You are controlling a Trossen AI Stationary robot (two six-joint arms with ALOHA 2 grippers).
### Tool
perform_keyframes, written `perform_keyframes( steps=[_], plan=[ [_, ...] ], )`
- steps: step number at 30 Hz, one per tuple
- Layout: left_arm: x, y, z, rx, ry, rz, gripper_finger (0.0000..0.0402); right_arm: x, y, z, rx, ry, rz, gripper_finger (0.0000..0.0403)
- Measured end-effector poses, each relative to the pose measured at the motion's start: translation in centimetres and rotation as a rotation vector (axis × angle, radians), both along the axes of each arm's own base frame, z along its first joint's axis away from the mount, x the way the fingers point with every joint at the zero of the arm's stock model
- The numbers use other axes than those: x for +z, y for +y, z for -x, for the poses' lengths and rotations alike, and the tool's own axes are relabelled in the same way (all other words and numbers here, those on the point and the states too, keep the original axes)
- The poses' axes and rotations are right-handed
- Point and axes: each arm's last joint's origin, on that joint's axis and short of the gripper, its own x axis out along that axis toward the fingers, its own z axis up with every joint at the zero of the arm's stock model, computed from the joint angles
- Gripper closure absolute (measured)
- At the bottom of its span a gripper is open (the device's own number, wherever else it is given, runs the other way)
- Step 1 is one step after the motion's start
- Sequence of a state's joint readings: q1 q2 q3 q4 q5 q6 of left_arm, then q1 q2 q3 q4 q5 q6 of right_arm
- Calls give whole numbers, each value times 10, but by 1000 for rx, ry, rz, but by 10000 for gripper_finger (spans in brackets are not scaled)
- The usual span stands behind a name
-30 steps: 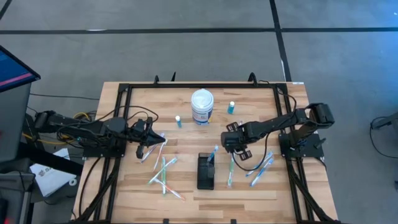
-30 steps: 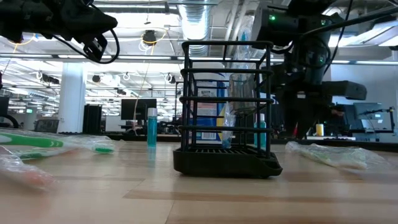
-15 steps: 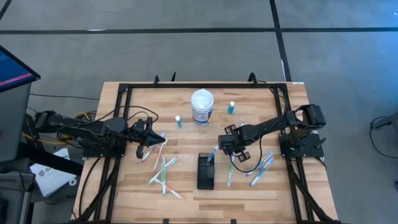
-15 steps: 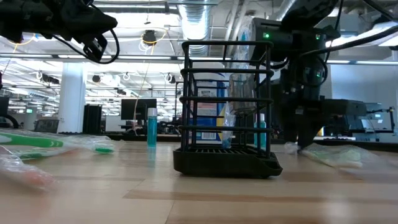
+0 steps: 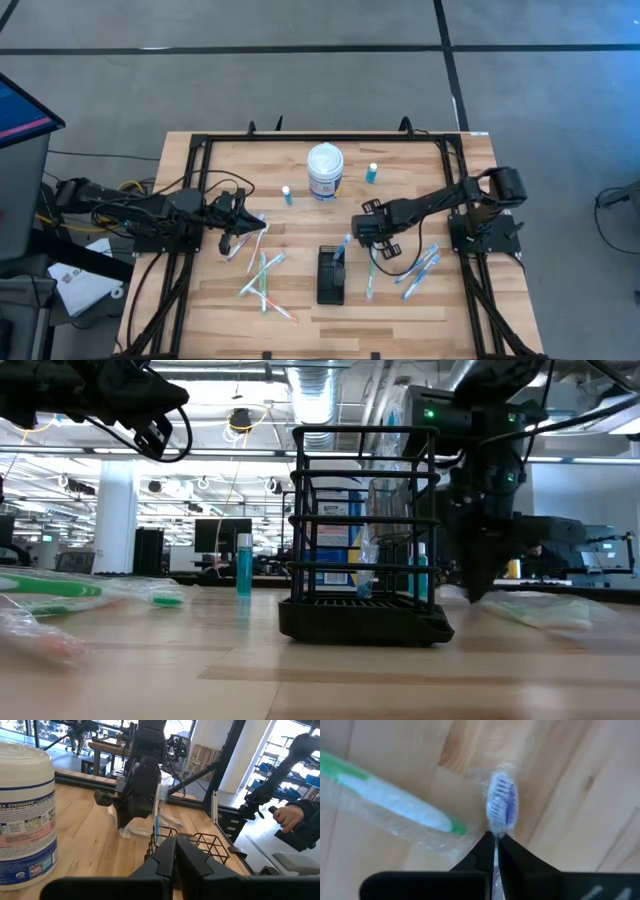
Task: Pick & Place toothbrushing station
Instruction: Put the right violet toothbrush into the black mesh organizer
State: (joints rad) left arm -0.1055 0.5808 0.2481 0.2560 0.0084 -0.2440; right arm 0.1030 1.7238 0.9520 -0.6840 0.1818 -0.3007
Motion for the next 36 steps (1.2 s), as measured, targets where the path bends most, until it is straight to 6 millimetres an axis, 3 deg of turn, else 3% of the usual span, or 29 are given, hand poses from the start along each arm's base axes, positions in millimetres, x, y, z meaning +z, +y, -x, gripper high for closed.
perform_keyframes(
  steps=[17,27,36],
  plan=[
    [0,0,0,0,0,0,393,11,-1,-7,-112,-138,-30,403],
    [0,0,0,0,0,0,393,64,1,0,-180,-412,-71,403],
    [0,0,0,0,0,0,393,89,1,0,-196,-583,-113,403]
  ],
)
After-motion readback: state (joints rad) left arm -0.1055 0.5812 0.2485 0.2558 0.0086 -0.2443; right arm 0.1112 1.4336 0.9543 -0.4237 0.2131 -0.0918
